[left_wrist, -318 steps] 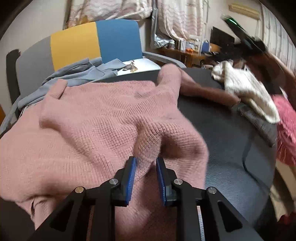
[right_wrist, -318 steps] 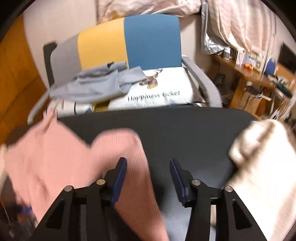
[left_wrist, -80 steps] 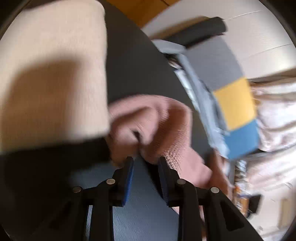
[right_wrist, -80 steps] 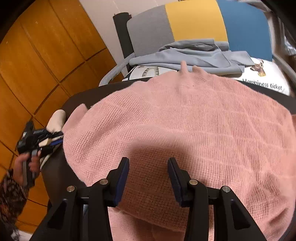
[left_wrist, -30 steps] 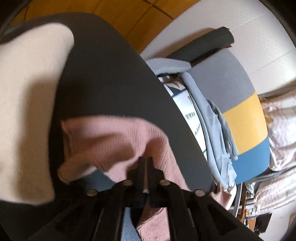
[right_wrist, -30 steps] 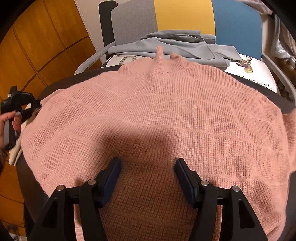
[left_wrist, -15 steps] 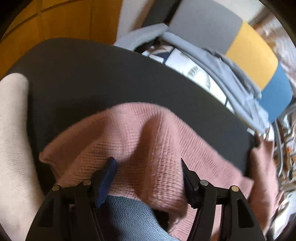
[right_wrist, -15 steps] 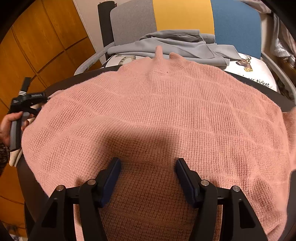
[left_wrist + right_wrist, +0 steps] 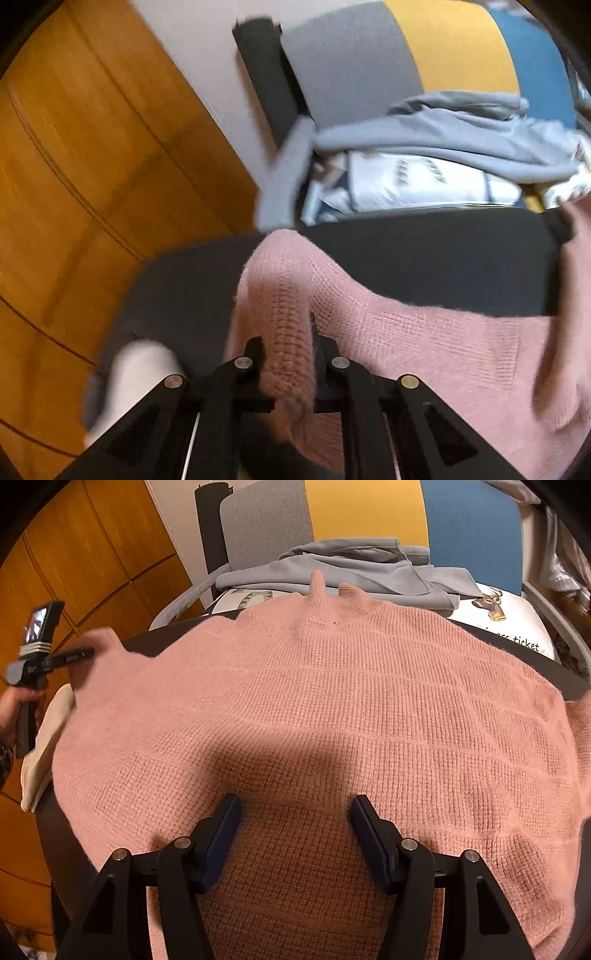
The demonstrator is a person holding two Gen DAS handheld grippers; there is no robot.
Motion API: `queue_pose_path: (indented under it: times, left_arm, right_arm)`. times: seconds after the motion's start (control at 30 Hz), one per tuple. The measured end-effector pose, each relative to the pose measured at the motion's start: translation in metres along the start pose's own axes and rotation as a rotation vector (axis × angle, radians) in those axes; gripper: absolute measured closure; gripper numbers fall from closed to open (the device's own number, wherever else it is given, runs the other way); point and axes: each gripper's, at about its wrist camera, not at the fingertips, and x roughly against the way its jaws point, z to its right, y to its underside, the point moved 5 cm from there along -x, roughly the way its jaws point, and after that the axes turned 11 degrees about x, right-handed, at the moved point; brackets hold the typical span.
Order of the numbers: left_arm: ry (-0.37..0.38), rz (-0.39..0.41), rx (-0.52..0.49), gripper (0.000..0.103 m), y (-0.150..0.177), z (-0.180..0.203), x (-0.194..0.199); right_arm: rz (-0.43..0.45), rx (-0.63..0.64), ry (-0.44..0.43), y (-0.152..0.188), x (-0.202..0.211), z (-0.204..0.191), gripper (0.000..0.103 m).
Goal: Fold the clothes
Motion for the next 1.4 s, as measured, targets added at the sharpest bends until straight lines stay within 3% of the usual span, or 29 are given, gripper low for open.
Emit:
queue_pose_path:
  times: [0.07, 0.17, 0.23, 0.37, 0.4, 0.47, 0.53, 0.6, 0.67, 0.8, 0.87, 0.97, 1.1, 1.2, 1.4]
  left_arm:
    - [-0.035, -0.006, -0.063, 0.093, 0.001, 0.002, -0.012]
    - [-0.036, -0.1, -0.102, 0.093, 0.012, 0.013, -0.057]
    - [0.024, -0.203, -0.057, 0.092, 0.029, 0.025, -0.086]
    - [0.113, -0.161, 0.023, 0.089, 0.036, 0.023, -0.083]
    - [0.164, -0.179, 0.04, 0.084, 0.034, 0.018, -0.079]
    - [0.268, -0.2, 0.121, 0.08, 0.026, -0.001, -0.069]
    - [0.315, -0.193, 0.241, 0.076, 0.014, -0.035, -0.063]
    - [0.276, -0.187, 0.332, 0.075, 0.009, -0.068, -0.063]
    - [0.18, -0.231, 0.377, 0.074, 0.008, -0.095, -0.079]
    - [0.135, -0.391, 0.404, 0.072, 0.025, -0.104, -0.12]
    - [0.083, -0.442, 0.367, 0.072, 0.035, -0.099, -0.137]
    - [0.064, -0.402, 0.323, 0.072, 0.03, -0.092, -0.142]
    - [0.11, -0.399, 0.285, 0.098, 0.029, -0.086, -0.14]
    - [0.111, -0.397, 0.242, 0.101, 0.034, -0.074, -0.133]
    - [-0.062, -0.404, 0.268, 0.101, 0.021, -0.107, -0.142]
  right_arm:
    - [-0.002, 0.001, 0.001, 0.0, 0.0, 0.0, 0.04]
    - [-0.007, 0.002, 0.002, 0.0, -0.001, 0.0, 0.04]
    - [-0.013, 0.004, 0.004, -0.001, -0.002, 0.0, 0.04]
    - [-0.024, 0.01, 0.009, -0.002, -0.002, -0.001, 0.039]
    - [-0.027, 0.011, 0.01, -0.002, -0.002, 0.0, 0.039]
    - [-0.026, 0.008, 0.011, -0.002, -0.002, -0.001, 0.038]
    - [-0.025, 0.003, 0.012, -0.002, -0.003, -0.001, 0.038]
    - [-0.023, -0.001, 0.012, -0.002, -0.003, -0.001, 0.038]
    - [-0.022, -0.002, 0.015, -0.001, -0.003, -0.001, 0.038]
    - [-0.025, -0.005, 0.011, -0.003, -0.004, -0.002, 0.037]
    - [-0.028, -0.005, 0.009, -0.003, -0.004, -0.001, 0.037]
    - [-0.029, -0.006, 0.006, -0.003, -0.005, -0.001, 0.037]
    - [-0.026, -0.013, 0.009, -0.004, -0.005, -0.002, 0.037]
    - [-0.025, -0.012, 0.009, -0.003, -0.006, -0.002, 0.036]
    - [-0.027, -0.008, 0.01, -0.004, -0.005, -0.001, 0.036]
